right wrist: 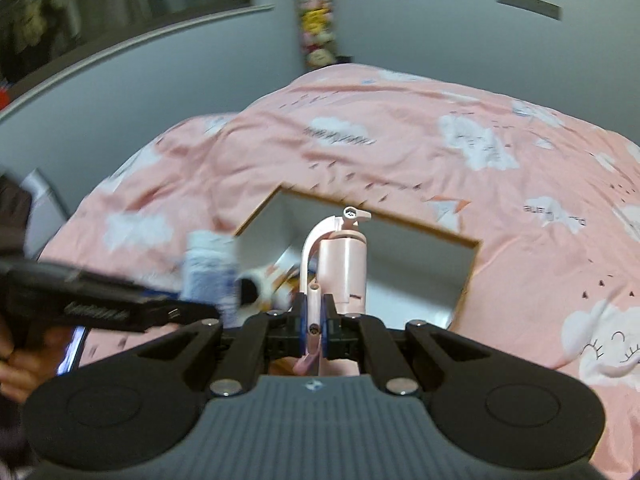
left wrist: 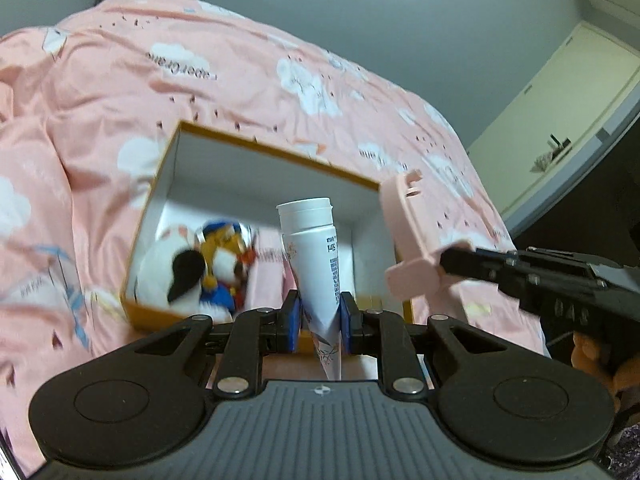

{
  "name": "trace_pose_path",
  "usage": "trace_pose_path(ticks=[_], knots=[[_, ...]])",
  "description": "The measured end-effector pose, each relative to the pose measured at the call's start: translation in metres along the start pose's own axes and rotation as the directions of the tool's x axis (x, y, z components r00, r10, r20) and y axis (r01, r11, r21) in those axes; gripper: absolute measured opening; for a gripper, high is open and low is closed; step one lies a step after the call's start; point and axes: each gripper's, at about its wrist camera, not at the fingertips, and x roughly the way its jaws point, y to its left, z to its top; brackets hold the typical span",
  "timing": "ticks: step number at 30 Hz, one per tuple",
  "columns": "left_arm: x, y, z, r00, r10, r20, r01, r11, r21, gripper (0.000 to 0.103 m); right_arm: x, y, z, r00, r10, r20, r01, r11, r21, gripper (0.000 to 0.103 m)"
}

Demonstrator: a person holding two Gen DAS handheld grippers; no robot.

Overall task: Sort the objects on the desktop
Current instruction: 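Lift the lotion tube and selfie stick and carry them over the orange box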

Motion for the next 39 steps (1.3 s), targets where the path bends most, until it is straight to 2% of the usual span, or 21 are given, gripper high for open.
trace_pose_path(ticks=[4, 9, 14, 17, 23, 30, 35, 39], knots=[[0.009, 0.005, 0.017, 1.000, 0.007, 0.018, -0.007, 1.000, -0.014, 0.022, 0.022, -0.020, 0.025, 0.999, -0.039, 0.020, 0.038, 0.998, 0.054, 0.006], [0.030, 0.014, 0.032, 1.000, 0.013, 0.006, -0.013, 1.000, -0.026, 0.022, 0.064, -0.035, 0.043, 0.998, -0.035, -0.042, 0.038, 0.997, 0.071, 0.006], [0.047, 0.028, 0.042, 0.999, 0.035, -0.022, -0.036, 0.998, -0.045, 0.022, 0.109, -0.036, 0.048, 0.990, 0.003, -0.138, -0.010, 0.999, -0.051, 0.006], [0.055, 0.037, 0.047, 0.998, 0.048, -0.040, -0.051, 0.997, -0.059, 0.022, 0.131, -0.029, 0.050, 0.983, 0.020, -0.184, -0.057, 0.979, -0.198, 0.006], [0.064, 0.056, 0.060, 0.997, 0.056, -0.047, -0.061, 0.993, -0.101, 0.022, 0.168, -0.014, 0.058, 0.966, -0.004, -0.259, -0.124, 0.870, -0.476, 0.006], [0.062, 0.073, 0.075, 0.995, 0.094, -0.039, -0.099, 0.986, -0.131, 0.022, 0.209, 0.007, 0.064, 0.945, 0.064, -0.320, -0.267, 0.718, -0.643, 0.006], [0.062, 0.080, 0.078, 0.994, 0.101, -0.043, -0.106, 0.984, -0.140, 0.022, 0.238, 0.029, 0.062, 0.925, 0.097, -0.368, -0.351, 0.590, -0.727, 0.006], [0.065, 0.083, 0.077, 0.993, 0.105, -0.056, -0.112, 0.984, -0.137, 0.022, 0.259, 0.038, 0.056, 0.922, 0.086, -0.378, -0.367, 0.506, -0.781, 0.006]])
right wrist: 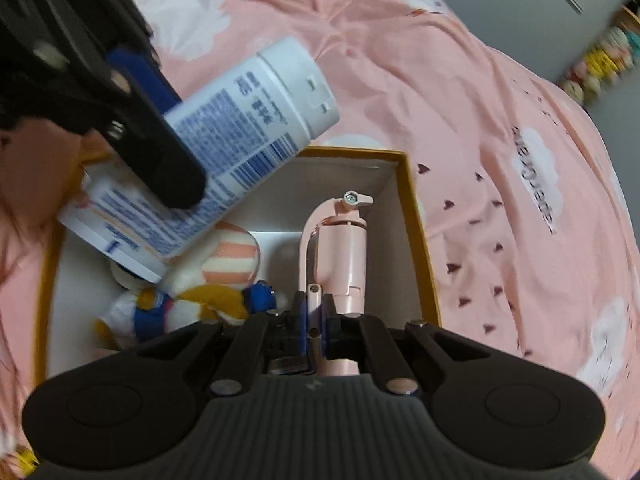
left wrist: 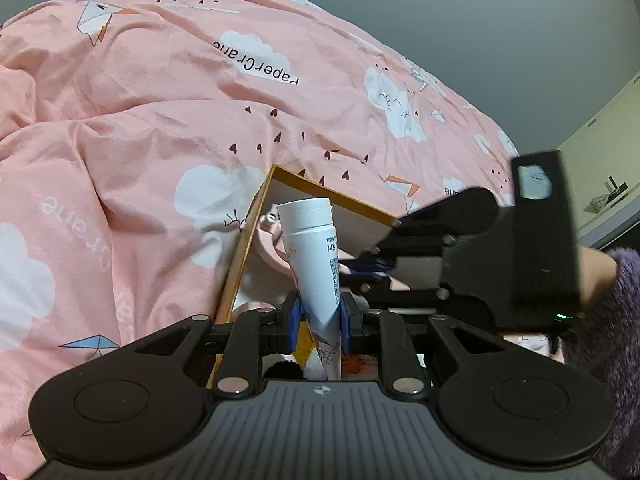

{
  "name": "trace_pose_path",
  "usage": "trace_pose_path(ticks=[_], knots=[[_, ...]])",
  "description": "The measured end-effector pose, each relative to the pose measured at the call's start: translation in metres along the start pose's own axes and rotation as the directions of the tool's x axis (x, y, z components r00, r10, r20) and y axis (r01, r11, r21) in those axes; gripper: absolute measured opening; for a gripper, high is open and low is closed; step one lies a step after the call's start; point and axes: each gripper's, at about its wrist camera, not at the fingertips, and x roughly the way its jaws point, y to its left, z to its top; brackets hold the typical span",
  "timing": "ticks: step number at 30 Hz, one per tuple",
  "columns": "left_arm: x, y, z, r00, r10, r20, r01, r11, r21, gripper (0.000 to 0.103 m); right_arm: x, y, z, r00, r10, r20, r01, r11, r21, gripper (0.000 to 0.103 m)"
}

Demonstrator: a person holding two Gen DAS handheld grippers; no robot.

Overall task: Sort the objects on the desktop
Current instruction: 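Lift the lotion tube and selfie stick and carry them over the orange box, then open the right gripper to drop the pink selfie stick while the left lowers the lotion tube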

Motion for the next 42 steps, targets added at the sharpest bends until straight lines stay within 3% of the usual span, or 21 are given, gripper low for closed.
trace_pose_path(ticks=[9, 24, 34, 42], knots=[[0.014, 0.003, -0.001, 0.999, -0.002, -0.045, 0.001, 1.000, -0.022, 0.022, 0.024, -0.015, -0.001, 0.998, 0.060, -0.014, -0.061, 0.996, -0.071, 0.007], [0.017, 0.003, -0.005, 0.998, 0.009, -0.061, -0.011, 1.000, -0.027, 0.022, 0.008, -0.016, -0.016, 0.999, -0.028, -0.025, 0.027, 0.998, -0.048, 0.015], [0.020, -0.006, -0.006, 0.998, -0.009, -0.063, 0.010, 1.000, 0.005, 0.020, -0.017, -0.032, -0.035, 0.998, -0.054, -0.011, 0.054, 0.995, 0.085, 0.016], [0.011, -0.028, -0.014, 0.999, -0.044, -0.011, 0.045, 0.996, 0.071, 0.018, -0.074, -0.001, -0.067, 0.978, -0.209, -0.018, 0.205, 0.932, 0.298, 0.016]])
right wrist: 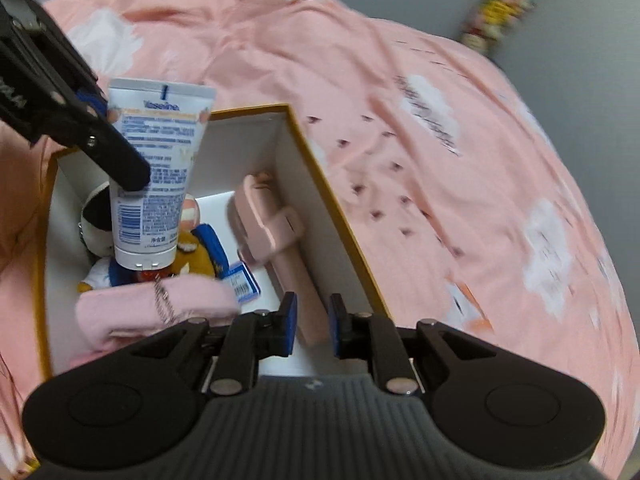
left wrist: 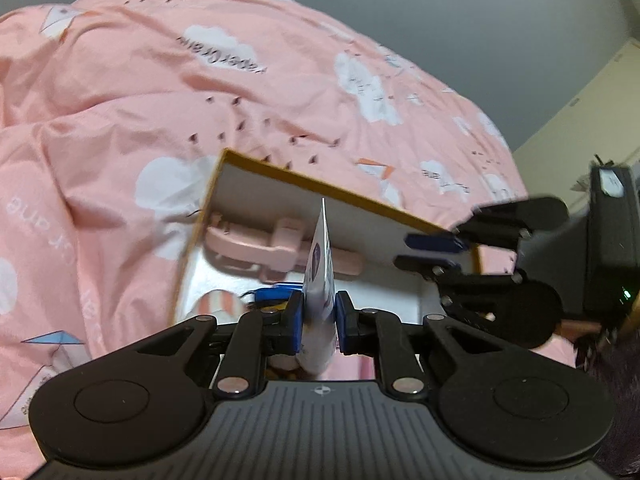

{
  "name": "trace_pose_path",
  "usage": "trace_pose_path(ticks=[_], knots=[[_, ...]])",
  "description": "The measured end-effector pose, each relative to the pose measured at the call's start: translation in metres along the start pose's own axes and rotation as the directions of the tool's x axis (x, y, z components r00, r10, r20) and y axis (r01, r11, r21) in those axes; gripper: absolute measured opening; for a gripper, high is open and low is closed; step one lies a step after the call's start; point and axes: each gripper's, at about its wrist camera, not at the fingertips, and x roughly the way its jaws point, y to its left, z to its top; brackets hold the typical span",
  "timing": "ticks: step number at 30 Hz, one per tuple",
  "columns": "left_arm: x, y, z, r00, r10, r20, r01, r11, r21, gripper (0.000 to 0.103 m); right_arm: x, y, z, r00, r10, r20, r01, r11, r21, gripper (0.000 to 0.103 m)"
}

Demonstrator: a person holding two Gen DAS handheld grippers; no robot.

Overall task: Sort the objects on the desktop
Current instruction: 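Open the right gripper to drop the pink selfie stick while the left lowers the lotion tube, then lower the white lotion tube into the box and open the left gripper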

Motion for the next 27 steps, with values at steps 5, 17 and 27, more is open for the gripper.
trace_pose_path(ticks=[5, 17, 27], knots=[[0.003, -0.027, -0.005, 1.000, -0.029, -0.001, 0.029, 0.997, 0.071, 0.018, -0.046, 0.006, -0.034, 0.996, -0.094, 0.008, 0.091, 0.981, 0.171, 0.016], [0.041, -0.105, -0.015, 0.990, -0.133, -0.038, 0.138, 0.928, 0.345, 0.018, -0.087, 0.015, -0.119, 0.985, -0.171, 0.008, 0.140, 0.833, 0.536, 0.017], [0.105, -0.136, -0.029, 0.967, -0.156, -0.202, 0.249, 0.750, 0.613, 0.018, -0.078, 0.005, -0.141, 0.979, -0.203, 0.023, 0.137, 0.732, 0.667, 0.018]])
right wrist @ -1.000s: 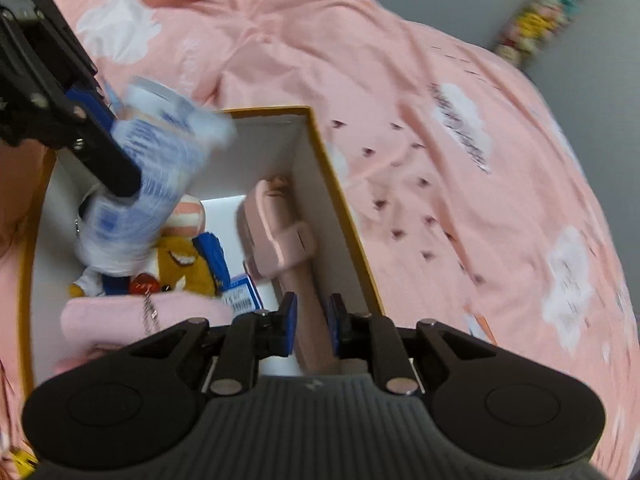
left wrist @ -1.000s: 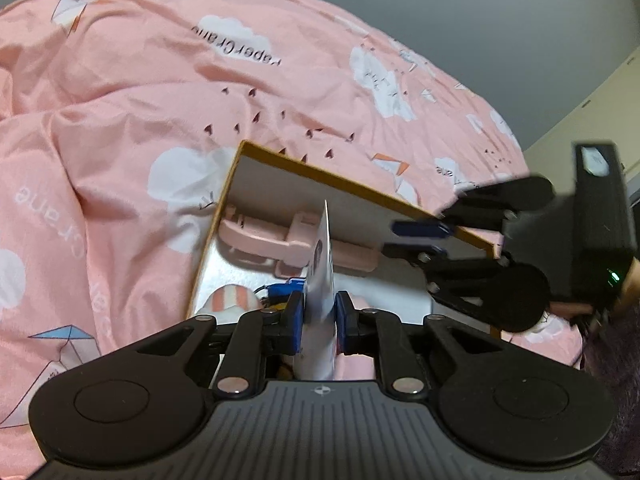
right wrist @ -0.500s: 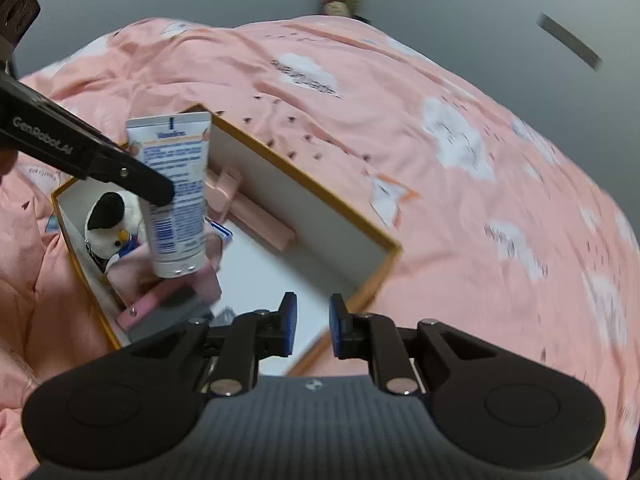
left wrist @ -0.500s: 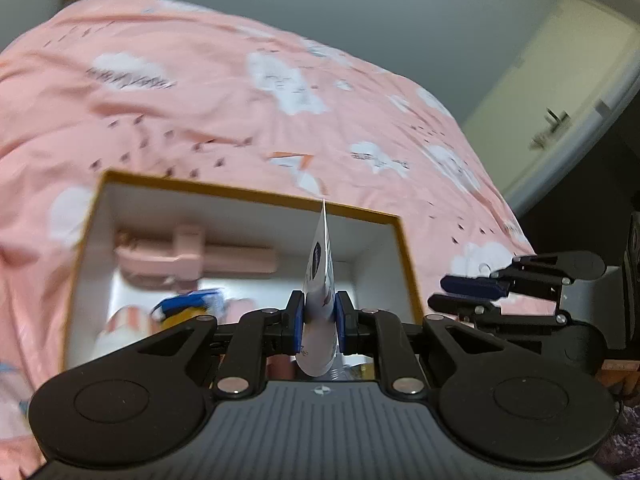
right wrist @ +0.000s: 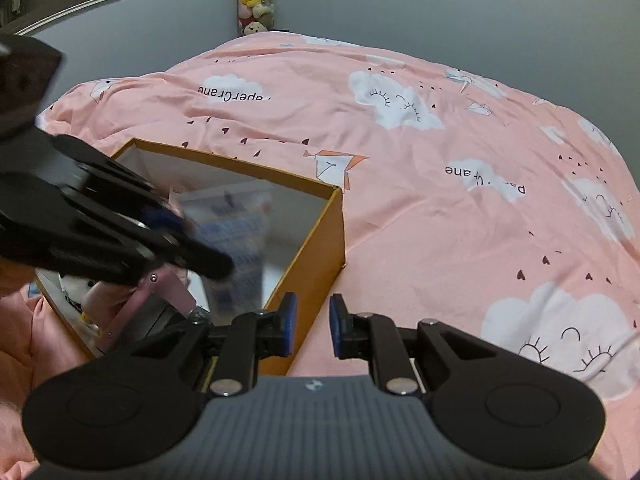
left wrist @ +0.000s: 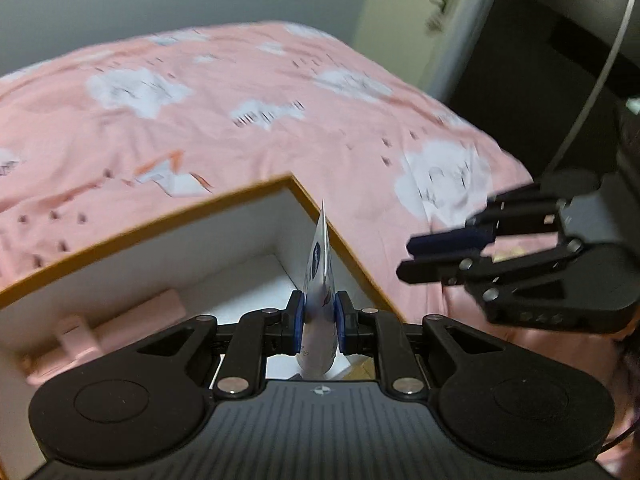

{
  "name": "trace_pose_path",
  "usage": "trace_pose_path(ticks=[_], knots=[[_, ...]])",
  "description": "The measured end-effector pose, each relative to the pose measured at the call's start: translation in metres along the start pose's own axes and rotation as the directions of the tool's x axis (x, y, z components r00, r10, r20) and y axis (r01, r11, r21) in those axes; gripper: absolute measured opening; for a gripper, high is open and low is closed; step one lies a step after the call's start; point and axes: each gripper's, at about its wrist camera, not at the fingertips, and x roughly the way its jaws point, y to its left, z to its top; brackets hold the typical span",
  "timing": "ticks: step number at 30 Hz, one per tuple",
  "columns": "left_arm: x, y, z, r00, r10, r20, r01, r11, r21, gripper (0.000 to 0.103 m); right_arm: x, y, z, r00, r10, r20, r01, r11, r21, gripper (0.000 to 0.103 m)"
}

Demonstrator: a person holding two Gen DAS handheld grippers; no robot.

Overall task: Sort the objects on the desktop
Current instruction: 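Lower the white lotion tube into the box and open the left gripper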

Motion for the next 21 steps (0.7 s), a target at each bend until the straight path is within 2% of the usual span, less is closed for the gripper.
trace_pose_path(ticks=[7, 11, 15, 16, 21], knots=[[0.021, 0.000, -0.009, 0.994, -0.078, -0.074, 0.088, 0.987, 0.138, 0.018, 0.007, -0.002, -0.006, 1.000, -0.005, -0.016, 0.005, 1.000, 0.012, 0.019], [0.027, 0.002, -0.012, 0.990, -0.092, -0.106, 0.110, 0.977, 0.181, 0.019, 0.010, 0.001, -0.008, 1.000, -0.016, -0.027, 0.016, 1.000, -0.004, 0.020], [0.030, 0.000, -0.012, 0.984, -0.082, -0.161, 0.119, 0.964, 0.239, 0.020, 0.010, 0.004, -0.010, 1.000, -0.015, -0.028, 0.014, 1.000, -0.019, 0.024], [0.029, -0.001, -0.012, 0.983, -0.084, -0.164, 0.123, 0.960, 0.250, 0.020, 0.010, 0.005, -0.010, 0.999, -0.017, -0.029, 0.017, 1.000, -0.023, 0.026], [0.018, -0.011, -0.006, 0.988, -0.059, -0.139, 0.101, 0.943, 0.317, 0.020, 0.011, 0.007, -0.011, 0.999, -0.022, -0.033, 0.021, 0.999, -0.036, 0.026]])
